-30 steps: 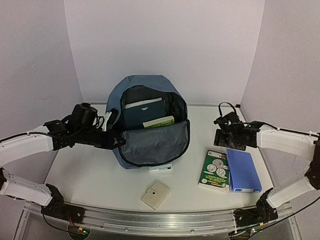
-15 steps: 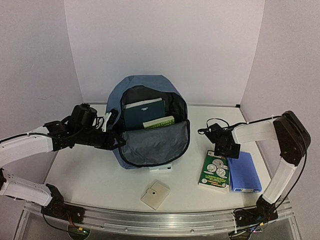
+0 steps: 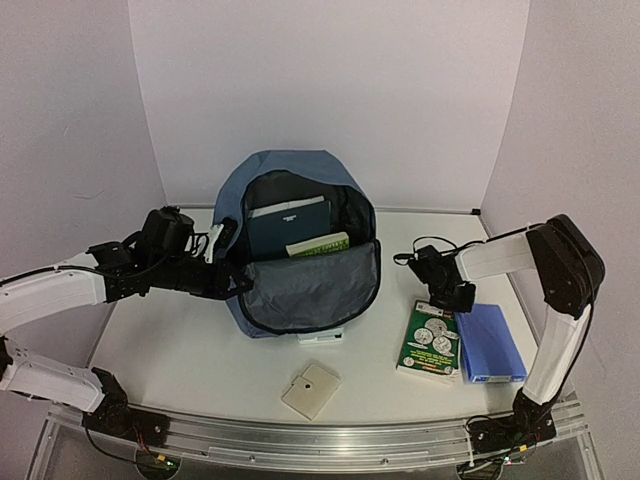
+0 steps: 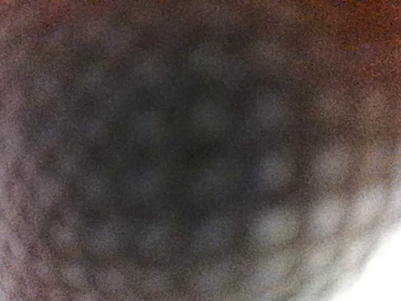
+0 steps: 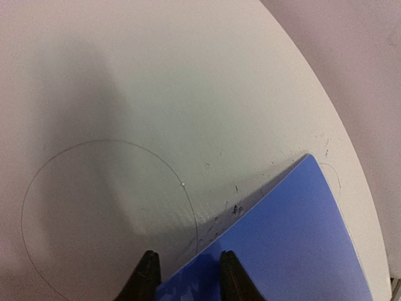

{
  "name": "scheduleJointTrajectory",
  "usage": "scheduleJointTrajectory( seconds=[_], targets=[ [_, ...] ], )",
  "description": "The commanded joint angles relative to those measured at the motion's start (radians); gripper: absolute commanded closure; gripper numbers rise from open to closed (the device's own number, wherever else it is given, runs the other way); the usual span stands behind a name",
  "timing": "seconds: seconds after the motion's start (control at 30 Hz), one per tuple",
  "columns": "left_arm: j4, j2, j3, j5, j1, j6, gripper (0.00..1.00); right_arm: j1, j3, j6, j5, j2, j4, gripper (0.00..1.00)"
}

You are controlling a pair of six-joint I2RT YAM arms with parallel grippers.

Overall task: Pack the student bag
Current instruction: Pick up the files from the center of the board.

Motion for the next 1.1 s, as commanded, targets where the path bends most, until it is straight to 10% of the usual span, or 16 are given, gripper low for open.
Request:
scheduleJointTrajectory(
  seconds=[0.0, 0.5, 1.07],
  targets=[
    [0.050, -0.022, -0.004, 0.016, 0.002, 0.011, 1.00, 0.001, 0.015, 0.034, 0.044, -0.036, -0.018, 0.98],
    [0.029, -0.020, 0.029, 0.001, 0.002, 0.017, 0.90, 0.113, 0.206, -0.104, -0.041, -0.557, -0.181, 1.00],
    [-0.203, -0.109, 0.157, -0.154, 0.002, 0.039, 0.11, 0.198, 0.541, -0.435, -0.699, -0.817, 0.066, 1.00]
  ],
)
